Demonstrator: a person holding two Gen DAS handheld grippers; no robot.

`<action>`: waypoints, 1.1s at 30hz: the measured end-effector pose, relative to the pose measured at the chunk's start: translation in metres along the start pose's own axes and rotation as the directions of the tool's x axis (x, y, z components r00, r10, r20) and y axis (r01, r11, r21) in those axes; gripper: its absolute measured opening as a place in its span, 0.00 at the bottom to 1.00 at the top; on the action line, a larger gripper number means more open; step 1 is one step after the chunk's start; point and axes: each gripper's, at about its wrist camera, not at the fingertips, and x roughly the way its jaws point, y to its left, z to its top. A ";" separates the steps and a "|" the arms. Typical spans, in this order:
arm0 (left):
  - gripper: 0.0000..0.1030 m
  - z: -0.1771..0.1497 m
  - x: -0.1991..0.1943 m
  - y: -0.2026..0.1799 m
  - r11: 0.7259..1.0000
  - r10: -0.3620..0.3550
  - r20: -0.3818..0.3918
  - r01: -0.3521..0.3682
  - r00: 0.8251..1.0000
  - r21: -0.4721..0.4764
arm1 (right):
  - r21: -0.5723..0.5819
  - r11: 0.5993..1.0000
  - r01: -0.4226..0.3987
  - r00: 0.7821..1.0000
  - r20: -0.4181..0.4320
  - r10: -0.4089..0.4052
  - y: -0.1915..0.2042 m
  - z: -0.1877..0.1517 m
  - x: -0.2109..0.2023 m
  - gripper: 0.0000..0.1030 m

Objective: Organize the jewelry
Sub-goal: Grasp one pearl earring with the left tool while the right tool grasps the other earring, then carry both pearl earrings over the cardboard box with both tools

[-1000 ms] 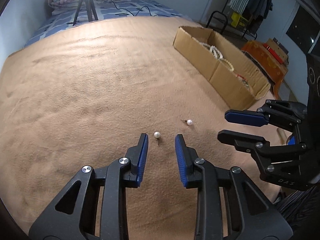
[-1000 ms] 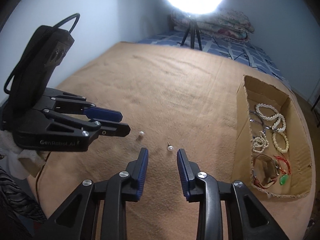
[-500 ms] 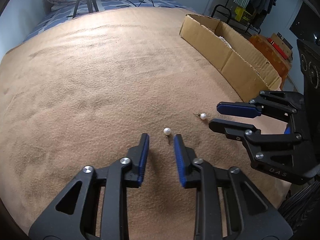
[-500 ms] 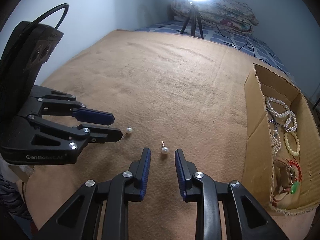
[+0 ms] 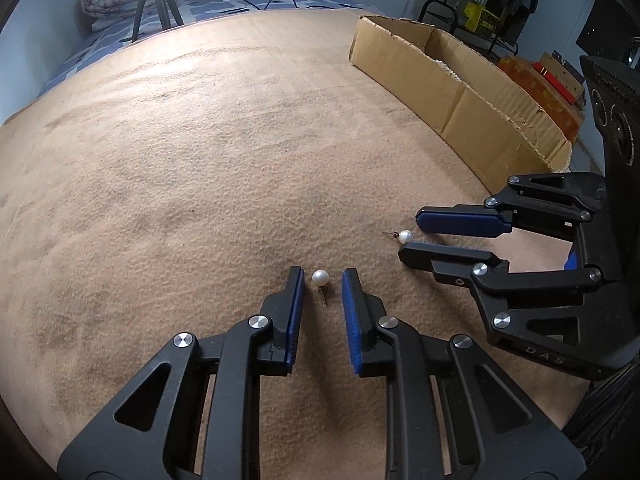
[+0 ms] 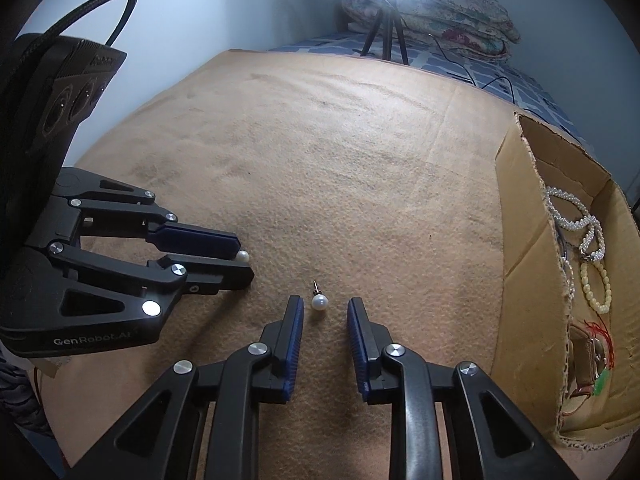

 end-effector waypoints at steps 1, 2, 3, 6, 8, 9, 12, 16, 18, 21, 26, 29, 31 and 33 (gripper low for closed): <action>0.18 0.000 0.001 0.000 1.000 0.001 0.000 -0.001 1.000 0.002 | -0.002 1.000 -0.001 1.000 0.000 0.001 0.000 0.000 0.000 0.21; 0.18 0.001 0.001 -0.001 1.000 0.003 0.001 -0.003 1.000 0.006 | -0.004 1.000 -0.001 1.000 -0.001 0.001 0.001 0.000 0.001 0.20; 0.16 0.001 0.001 -0.001 1.000 0.006 0.003 -0.006 1.000 0.008 | -0.006 1.000 -0.001 1.000 -0.002 0.001 0.001 0.000 0.002 0.19; 0.09 0.000 0.001 0.000 1.000 0.011 0.003 -0.011 1.000 0.008 | -0.014 1.000 -0.006 1.000 -0.007 0.006 0.002 0.001 0.004 0.14; 0.06 0.001 0.002 0.001 1.000 0.013 0.003 -0.013 1.000 0.005 | -0.019 1.000 -0.008 1.000 -0.008 0.008 0.004 0.001 0.005 0.11; 0.06 0.001 0.002 0.001 1.000 0.012 0.004 -0.012 1.000 0.004 | -0.022 1.000 -0.011 1.000 -0.009 0.011 0.004 0.001 0.005 0.10; 0.06 0.000 0.002 0.001 1.000 0.016 0.006 -0.016 1.000 0.008 | -0.029 0.999 -0.013 1.000 -0.011 0.012 0.006 0.001 0.006 0.07; 0.06 -0.001 0.000 0.001 1.000 0.016 0.012 -0.016 1.000 0.003 | -0.028 0.999 -0.015 1.000 -0.009 0.015 0.006 0.001 0.006 0.06; 0.06 -0.002 -0.002 0.002 1.000 0.014 0.014 -0.014 1.000 -0.001 | -0.027 1.000 -0.016 1.000 -0.004 0.016 0.007 0.001 0.005 0.06; 0.06 -0.003 -0.006 0.003 1.000 0.012 0.019 -0.012 1.000 -0.006 | -0.025 0.999 -0.023 1.000 0.010 0.023 0.008 0.002 0.000 0.06; 0.06 -0.003 -0.019 0.004 1.000 0.008 0.039 -0.007 0.999 -0.016 | -0.024 0.999 -0.038 0.998 0.041 0.039 0.009 0.006 -0.017 0.06; 0.06 -0.001 -0.029 0.003 1.000 0.005 0.057 -0.004 0.998 -0.019 | -0.020 0.999 -0.047 0.996 0.073 0.049 0.008 0.008 -0.034 0.06; 0.06 0.001 -0.036 0.001 1.000 -0.002 0.073 0.004 0.997 -0.019 | -0.012 0.999 -0.050 0.994 0.097 0.051 0.004 0.010 -0.046 0.06; 0.06 0.004 -0.042 -0.003 1.000 -0.010 0.088 0.012 0.996 -0.016 | -0.001 0.999 -0.051 0.991 0.121 0.051 -0.001 0.011 -0.059 0.06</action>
